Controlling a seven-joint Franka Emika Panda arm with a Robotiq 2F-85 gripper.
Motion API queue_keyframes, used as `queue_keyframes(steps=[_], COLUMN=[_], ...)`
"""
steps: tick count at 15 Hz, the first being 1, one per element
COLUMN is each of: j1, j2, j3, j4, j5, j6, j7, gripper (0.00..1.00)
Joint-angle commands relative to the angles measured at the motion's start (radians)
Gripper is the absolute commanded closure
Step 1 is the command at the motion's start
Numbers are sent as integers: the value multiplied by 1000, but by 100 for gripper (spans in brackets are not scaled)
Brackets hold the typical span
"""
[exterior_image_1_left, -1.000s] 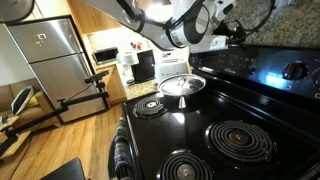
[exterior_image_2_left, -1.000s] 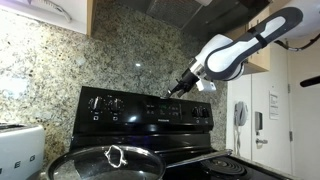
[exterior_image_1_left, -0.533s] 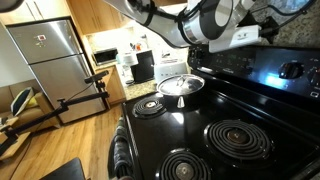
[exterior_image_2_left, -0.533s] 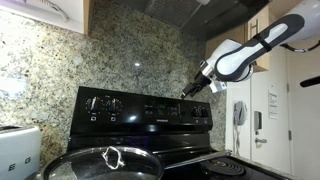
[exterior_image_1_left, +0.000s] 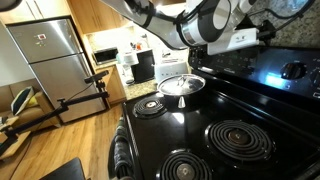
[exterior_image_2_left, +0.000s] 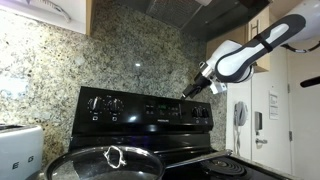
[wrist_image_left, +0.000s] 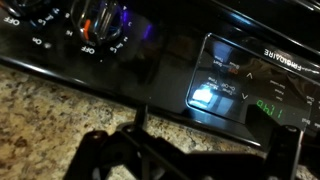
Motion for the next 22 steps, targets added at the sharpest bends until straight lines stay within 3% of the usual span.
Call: queue_keyframes(steps=[1,15,22], j1=[-1,-2,53], j2=[-1,-2,26], j3=[1,1,-1], j4=[1,0,-24], j5=[5,5,-55], j6=[-2,-2,-3], j7=[-5,-5,-27], gripper=[0,0,0])
